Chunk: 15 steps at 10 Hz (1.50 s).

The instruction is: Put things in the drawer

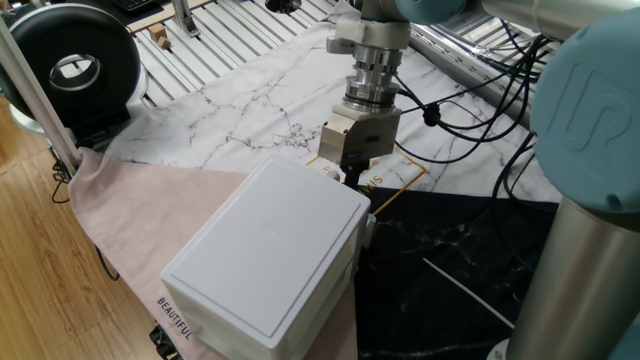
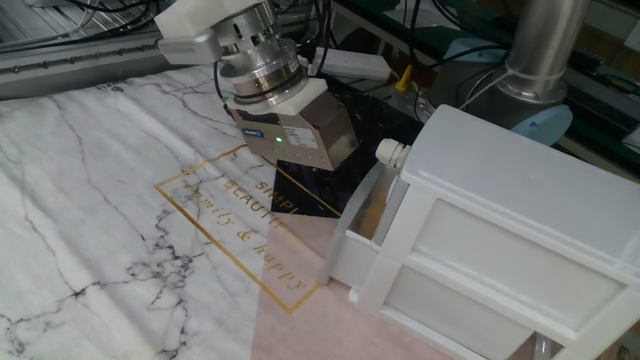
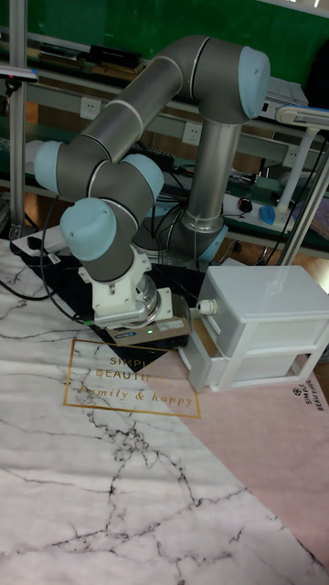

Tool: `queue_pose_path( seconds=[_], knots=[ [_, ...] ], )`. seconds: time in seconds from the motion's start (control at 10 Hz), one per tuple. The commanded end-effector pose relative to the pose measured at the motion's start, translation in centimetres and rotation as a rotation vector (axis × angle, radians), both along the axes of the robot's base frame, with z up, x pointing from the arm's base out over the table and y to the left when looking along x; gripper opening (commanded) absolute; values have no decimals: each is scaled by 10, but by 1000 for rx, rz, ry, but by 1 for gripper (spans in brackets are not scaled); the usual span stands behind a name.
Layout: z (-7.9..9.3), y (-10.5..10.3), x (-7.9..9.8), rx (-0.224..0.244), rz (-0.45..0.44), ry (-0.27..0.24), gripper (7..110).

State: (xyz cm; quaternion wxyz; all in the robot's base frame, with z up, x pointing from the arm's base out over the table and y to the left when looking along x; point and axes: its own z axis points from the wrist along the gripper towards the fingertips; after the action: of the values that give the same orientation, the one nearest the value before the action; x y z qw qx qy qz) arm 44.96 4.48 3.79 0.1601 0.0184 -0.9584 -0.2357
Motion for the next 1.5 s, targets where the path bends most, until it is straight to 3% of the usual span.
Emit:
queue_pose_path(
  seconds=[0.0, 0.9, 1.4],
  knots=[
    [8, 12, 2, 34, -19, 3, 7],
    [25, 52, 6, 150, -66, 16, 7],
    [21, 64, 12, 136, -83, 18, 7]
  ],
)
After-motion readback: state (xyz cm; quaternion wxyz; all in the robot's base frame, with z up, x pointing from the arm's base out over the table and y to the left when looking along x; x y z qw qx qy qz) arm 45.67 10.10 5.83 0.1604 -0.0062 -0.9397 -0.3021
